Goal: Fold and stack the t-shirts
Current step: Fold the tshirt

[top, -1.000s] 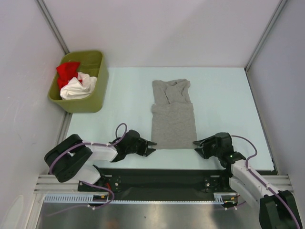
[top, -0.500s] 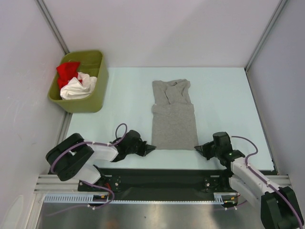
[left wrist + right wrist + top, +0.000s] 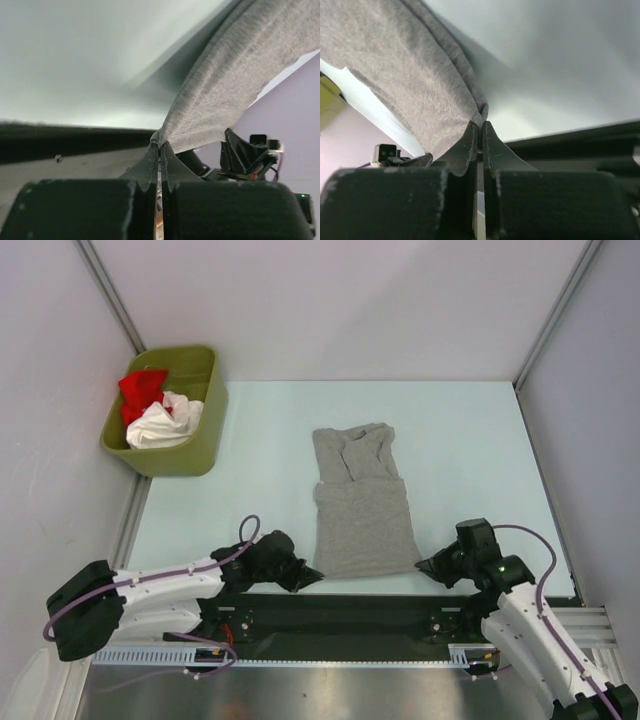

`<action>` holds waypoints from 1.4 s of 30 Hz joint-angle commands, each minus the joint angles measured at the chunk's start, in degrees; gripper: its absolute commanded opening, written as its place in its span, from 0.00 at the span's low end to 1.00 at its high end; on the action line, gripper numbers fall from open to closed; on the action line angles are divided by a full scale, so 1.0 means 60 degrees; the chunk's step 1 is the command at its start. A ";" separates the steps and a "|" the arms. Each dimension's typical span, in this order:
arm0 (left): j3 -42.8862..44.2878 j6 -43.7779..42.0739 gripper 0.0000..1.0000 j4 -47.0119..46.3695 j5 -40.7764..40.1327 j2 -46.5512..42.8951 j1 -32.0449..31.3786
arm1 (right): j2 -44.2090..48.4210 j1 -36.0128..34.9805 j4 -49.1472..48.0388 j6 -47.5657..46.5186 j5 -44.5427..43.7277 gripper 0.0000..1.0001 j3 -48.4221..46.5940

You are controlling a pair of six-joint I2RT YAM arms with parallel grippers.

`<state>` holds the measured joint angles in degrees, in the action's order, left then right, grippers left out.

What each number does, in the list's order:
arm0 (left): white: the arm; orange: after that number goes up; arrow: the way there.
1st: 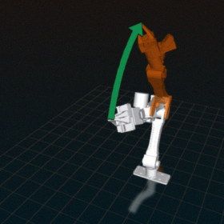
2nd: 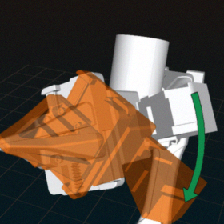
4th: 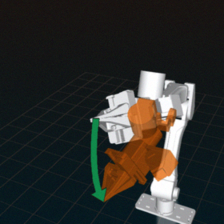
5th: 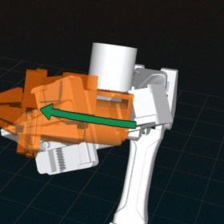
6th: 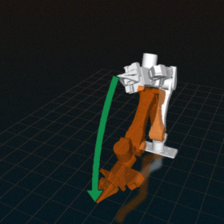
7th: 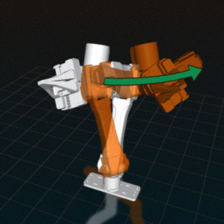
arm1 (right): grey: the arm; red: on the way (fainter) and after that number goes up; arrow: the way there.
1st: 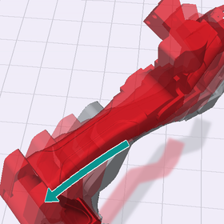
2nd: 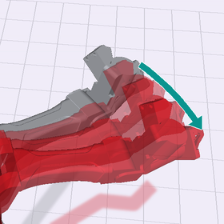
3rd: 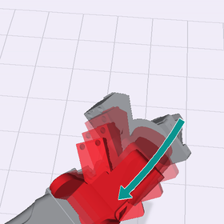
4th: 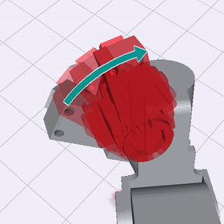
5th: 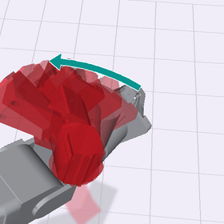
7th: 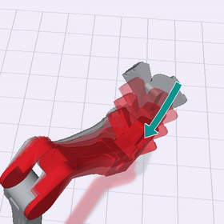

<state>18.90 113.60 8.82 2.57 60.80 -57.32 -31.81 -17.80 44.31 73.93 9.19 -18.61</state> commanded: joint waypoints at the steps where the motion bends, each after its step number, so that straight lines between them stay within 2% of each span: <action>1: 0.0657 0.0930 0.00 0.1882 -0.0325 -0.0610 -0.0392 | 0.0219 0.0008 0.1315 -0.0704 0.0051 0.00 -0.0896; 3: 0.0936 0.0769 0.00 0.2571 -0.0413 -0.1005 -0.0408 | -0.0086 0.0153 0.1257 -0.1099 -0.0009 0.00 -0.1481; 4: 0.1329 0.0667 0.00 0.2791 -0.1022 -0.1079 -0.0408 | -0.0320 0.0242 0.1228 -0.1522 0.0050 0.00 -0.1686; 7: 0.2513 -0.0531 0.00 0.3699 -0.1846 -0.0964 0.0030 | -0.1711 0.0883 0.0454 -0.2750 0.0808 0.00 -0.2448; 8: 0.2839 -0.1637 0.00 0.3701 -0.1834 -0.0774 0.0597 | -0.2193 0.1061 -0.0172 -0.3032 0.0928 0.00 -0.2682; 9: 0.3176 -0.2185 0.00 0.3716 -0.1776 -0.0236 0.0893 | -0.2604 0.1179 -0.0440 -0.3339 0.0973 0.00 -0.3380; 10: 0.3904 -0.3322 0.00 0.3701 -0.1747 0.0089 0.1462 | -0.3580 0.1368 -0.0674 -0.3835 0.0930 0.00 -0.3779; 12: 0.5119 -0.4324 0.00 0.3687 -0.1776 0.1197 0.1948 | -0.4537 0.1560 -0.1480 -0.4293 0.1031 0.00 -0.4962; 13: 0.5533 -0.5185 0.01 0.3628 -0.1747 0.1539 0.2212 | -0.5571 0.1749 -0.1627 -0.4454 0.1235 0.00 -0.5448; 15: 0.6426 -0.5937 0.00 0.3584 -0.1703 0.2388 0.2930 | -0.6499 0.1780 -0.2301 -0.4821 0.1397 0.00 -0.6675; 16: 0.7301 -0.6506 0.00 0.3613 -0.1644 0.3146 0.3193 | -0.7476 0.1795 -0.2404 -0.4909 0.1528 0.00 -0.7176; 19: 0.8681 -0.6993 0.00 0.3570 -0.1469 0.4422 0.4276 | -0.9063 0.1883 -0.2507 -0.5173 0.1807 0.00 -0.9092; 20: 0.9006 -0.7155 0.00 0.3468 -0.1381 0.4718 0.4483 | -1.0083 0.1927 -0.2711 -0.5202 0.1895 0.00 -0.9637; 22: 0.9882 -0.7549 0.00 0.3394 -0.0957 0.5406 0.4864 | -1.1128 0.1985 -0.2713 -0.5290 0.2202 0.00 -1.0619; 23: 1.0163 -0.7639 0.00 0.3364 -0.0810 0.6062 0.5214 | -1.2018 0.1986 -0.2713 -0.5320 0.2305 0.00 -1.1711; 26: 1.1335 -0.7947 0.00 0.3291 -0.0034 0.7365 0.5890 | -1.3254 0.1986 -0.2203 -0.5554 0.2482 0.00 -1.3705; 29: 1.2624 -0.8093 0.00 0.3261 0.0757 0.8583 0.6286 | -1.4324 0.2044 -0.2025 -0.5613 0.2409 0.00 -1.4911; 34: 1.4060 -0.8094 0.00 0.3262 0.1285 0.9759 0.6448 | -1.5554 0.2205 -0.2083 -0.5291 0.2657 0.00 -1.5837; 42: 1.4544 -0.8020 0.01 0.3218 0.1388 1.0477 0.6682 | -1.6626 0.2352 -0.2435 -0.5291 0.3242 0.00 -1.6467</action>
<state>102.13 66.96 28.12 9.85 122.72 -18.37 -129.67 -4.38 31.46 42.37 26.28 -113.19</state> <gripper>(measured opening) 0.011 0.022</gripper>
